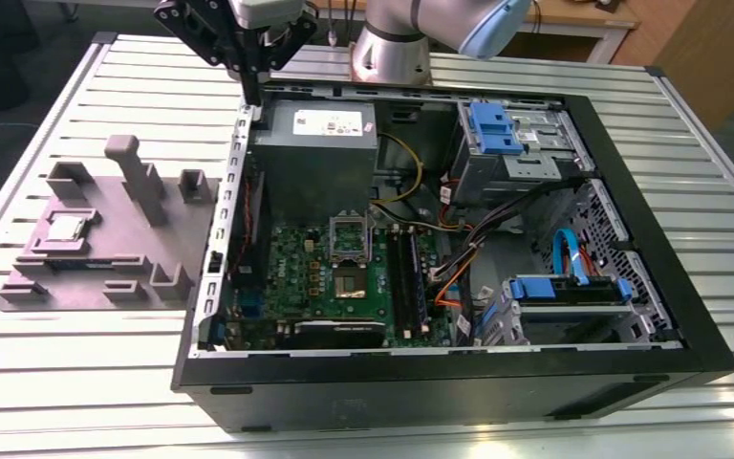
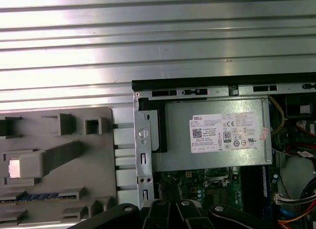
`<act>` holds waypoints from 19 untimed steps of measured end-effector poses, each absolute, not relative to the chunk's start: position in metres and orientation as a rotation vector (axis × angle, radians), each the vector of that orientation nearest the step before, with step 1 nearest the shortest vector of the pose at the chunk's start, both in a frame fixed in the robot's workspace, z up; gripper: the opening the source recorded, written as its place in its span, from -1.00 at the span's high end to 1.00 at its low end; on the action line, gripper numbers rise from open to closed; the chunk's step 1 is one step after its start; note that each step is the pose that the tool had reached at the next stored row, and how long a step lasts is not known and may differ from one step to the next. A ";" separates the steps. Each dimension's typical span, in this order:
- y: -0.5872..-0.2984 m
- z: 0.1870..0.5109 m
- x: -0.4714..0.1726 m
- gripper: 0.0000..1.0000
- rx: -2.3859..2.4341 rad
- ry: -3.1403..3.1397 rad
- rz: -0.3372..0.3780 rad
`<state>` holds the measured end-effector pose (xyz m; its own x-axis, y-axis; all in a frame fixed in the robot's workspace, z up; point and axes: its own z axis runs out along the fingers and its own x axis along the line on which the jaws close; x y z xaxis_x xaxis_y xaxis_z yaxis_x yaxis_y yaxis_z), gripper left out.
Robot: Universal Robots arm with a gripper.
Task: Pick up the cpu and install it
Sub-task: 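Reach for the cpu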
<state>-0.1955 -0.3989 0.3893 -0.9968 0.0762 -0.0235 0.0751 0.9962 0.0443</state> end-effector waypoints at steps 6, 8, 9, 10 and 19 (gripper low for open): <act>-0.399 0.389 -0.197 0.80 0.118 3.114 0.068; -0.399 0.389 -0.197 0.80 0.118 3.113 0.068; -0.399 0.389 -0.197 0.80 0.118 3.113 0.068; -0.399 0.389 -0.197 0.80 0.118 3.113 0.068; -0.399 0.389 -0.199 0.80 0.118 3.113 0.068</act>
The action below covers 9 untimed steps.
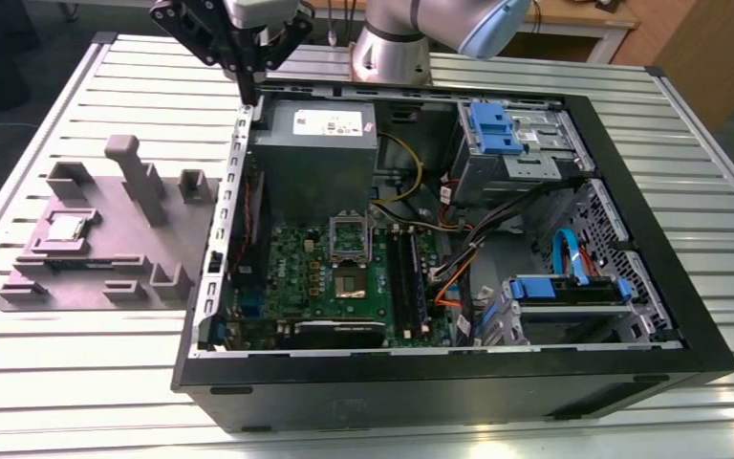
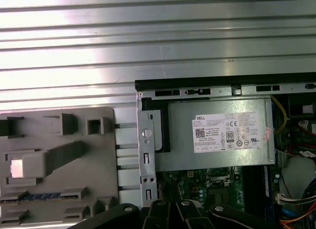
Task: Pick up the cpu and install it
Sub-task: 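Reach for the cpu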
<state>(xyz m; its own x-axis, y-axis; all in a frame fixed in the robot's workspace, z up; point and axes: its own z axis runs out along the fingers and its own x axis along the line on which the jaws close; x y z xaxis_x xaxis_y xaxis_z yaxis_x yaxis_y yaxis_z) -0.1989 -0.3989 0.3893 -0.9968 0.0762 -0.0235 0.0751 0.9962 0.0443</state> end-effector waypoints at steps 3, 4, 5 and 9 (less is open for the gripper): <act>-0.399 0.389 -0.200 0.80 0.118 3.113 0.068; -0.399 0.389 -0.200 0.80 0.118 3.113 0.068; -0.399 0.389 -0.200 0.80 0.118 3.113 0.068; -0.399 0.389 -0.201 0.80 0.118 3.113 0.068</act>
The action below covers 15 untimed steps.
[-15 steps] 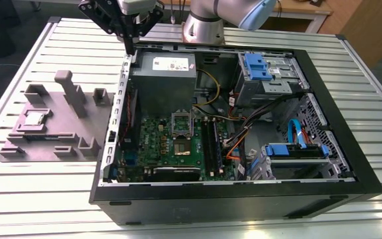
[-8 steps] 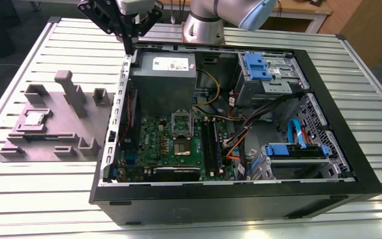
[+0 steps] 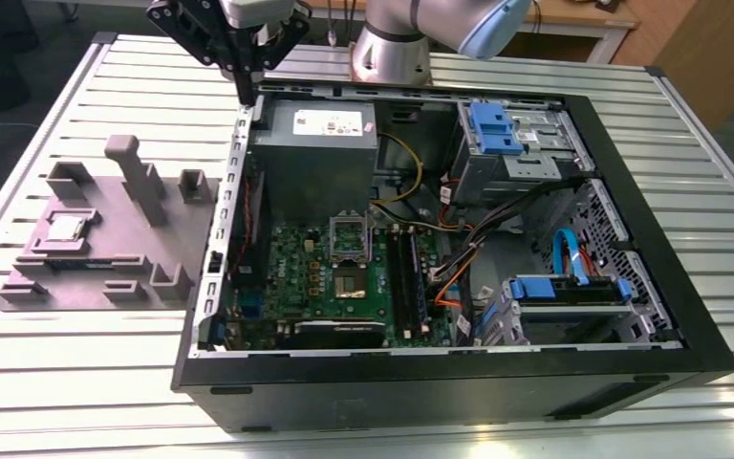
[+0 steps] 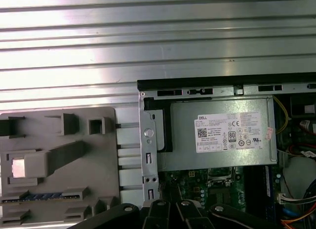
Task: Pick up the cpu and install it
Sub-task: 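Reach for the cpu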
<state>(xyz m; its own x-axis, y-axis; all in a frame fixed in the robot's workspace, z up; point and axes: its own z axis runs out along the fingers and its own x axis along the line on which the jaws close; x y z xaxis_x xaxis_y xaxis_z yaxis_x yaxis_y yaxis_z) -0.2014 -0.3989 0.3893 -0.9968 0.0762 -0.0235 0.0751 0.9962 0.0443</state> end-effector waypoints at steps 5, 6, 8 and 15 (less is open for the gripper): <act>-0.399 0.389 -0.202 0.80 0.118 3.114 0.068; -0.399 0.389 -0.203 0.80 0.118 3.113 0.068; -0.399 0.389 -0.203 0.80 0.118 3.114 0.068; -0.399 0.389 -0.207 0.80 0.118 3.113 0.068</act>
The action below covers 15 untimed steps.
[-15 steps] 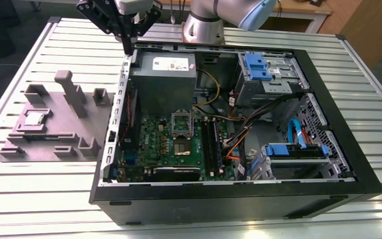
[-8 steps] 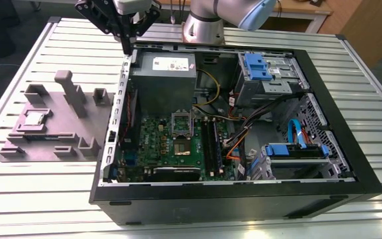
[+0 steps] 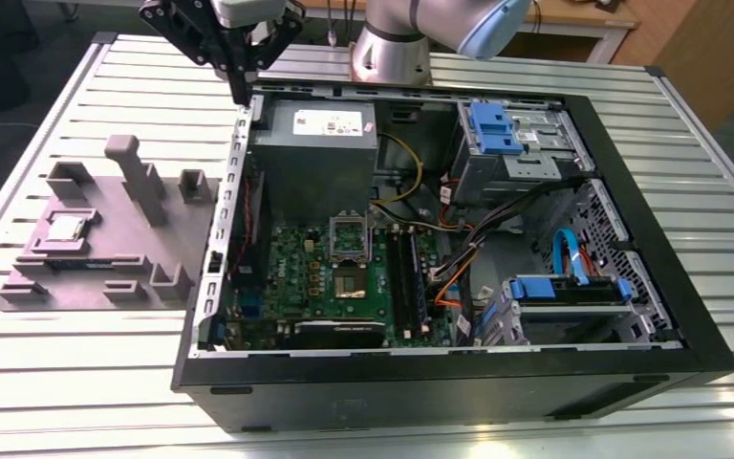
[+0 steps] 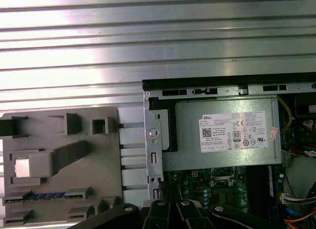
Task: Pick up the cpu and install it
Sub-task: 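Reach for the cpu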
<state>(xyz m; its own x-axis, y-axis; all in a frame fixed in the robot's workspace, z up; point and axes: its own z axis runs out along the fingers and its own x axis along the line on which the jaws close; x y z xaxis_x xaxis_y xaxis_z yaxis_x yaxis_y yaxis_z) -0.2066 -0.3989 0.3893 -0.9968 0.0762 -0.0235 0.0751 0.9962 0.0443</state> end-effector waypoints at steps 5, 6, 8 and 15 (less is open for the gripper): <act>-0.399 0.389 -0.208 0.80 0.118 3.113 0.068; -0.399 0.389 -0.208 0.80 0.118 3.113 0.068; -0.399 0.389 -0.209 0.80 0.118 3.113 0.068; -0.399 0.389 -0.211 0.80 0.118 3.114 0.068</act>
